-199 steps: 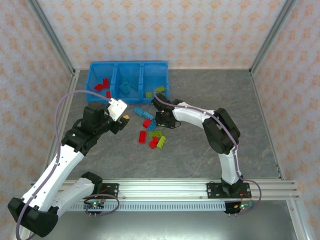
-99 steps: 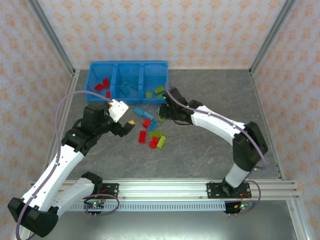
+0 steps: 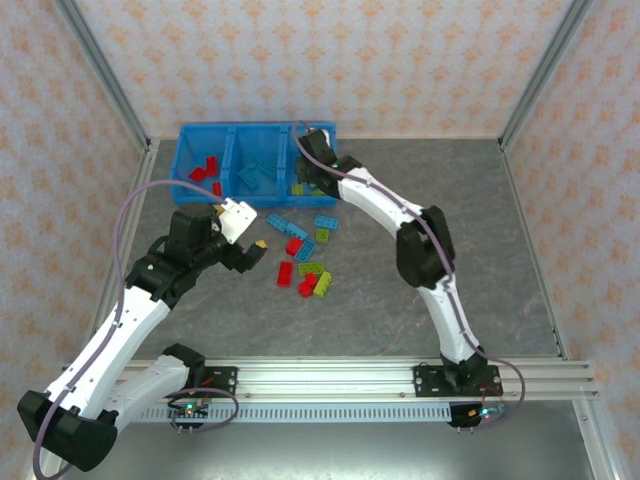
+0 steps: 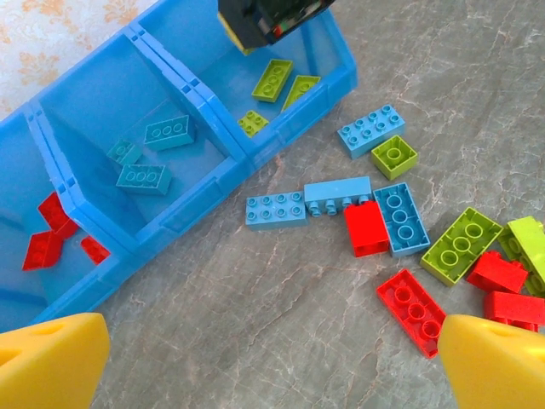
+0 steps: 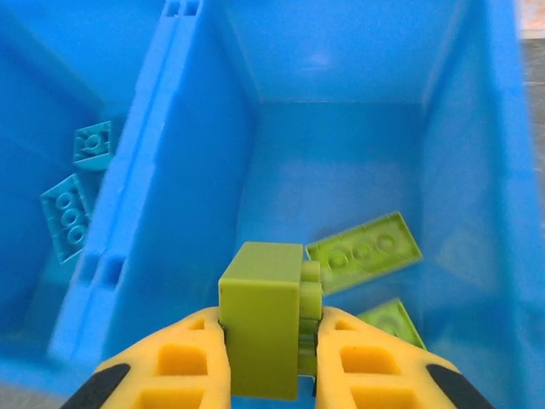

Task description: Sort the legos into containers by color

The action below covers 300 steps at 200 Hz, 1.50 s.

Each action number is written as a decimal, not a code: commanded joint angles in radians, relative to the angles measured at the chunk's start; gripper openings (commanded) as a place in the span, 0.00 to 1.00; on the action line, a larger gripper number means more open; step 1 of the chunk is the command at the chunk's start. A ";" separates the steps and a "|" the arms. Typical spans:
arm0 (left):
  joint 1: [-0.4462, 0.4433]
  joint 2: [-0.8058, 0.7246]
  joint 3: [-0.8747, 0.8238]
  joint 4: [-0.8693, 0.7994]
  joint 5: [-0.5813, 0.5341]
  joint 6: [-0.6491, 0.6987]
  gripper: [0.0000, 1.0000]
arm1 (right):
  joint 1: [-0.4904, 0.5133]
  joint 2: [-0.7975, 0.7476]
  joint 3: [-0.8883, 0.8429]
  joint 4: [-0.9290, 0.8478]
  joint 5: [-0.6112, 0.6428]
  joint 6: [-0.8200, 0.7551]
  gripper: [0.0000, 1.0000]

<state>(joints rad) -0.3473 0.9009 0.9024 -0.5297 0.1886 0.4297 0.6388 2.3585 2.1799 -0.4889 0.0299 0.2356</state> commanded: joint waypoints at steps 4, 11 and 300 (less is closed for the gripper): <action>-0.011 0.012 0.031 -0.029 -0.044 0.023 1.00 | -0.004 0.132 0.271 -0.240 -0.017 -0.026 0.28; -0.010 0.012 0.030 -0.028 -0.045 0.024 1.00 | -0.004 0.151 0.309 -0.264 -0.021 -0.026 0.34; -0.063 0.770 0.246 0.128 -0.287 -1.433 0.97 | 0.021 -1.273 -1.224 0.180 -0.120 0.128 0.91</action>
<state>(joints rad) -0.3973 1.5837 1.0515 -0.4107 -0.0795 -0.9043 0.6540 1.0771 0.9379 -0.3187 -0.0940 0.3237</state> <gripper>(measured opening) 0.978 0.900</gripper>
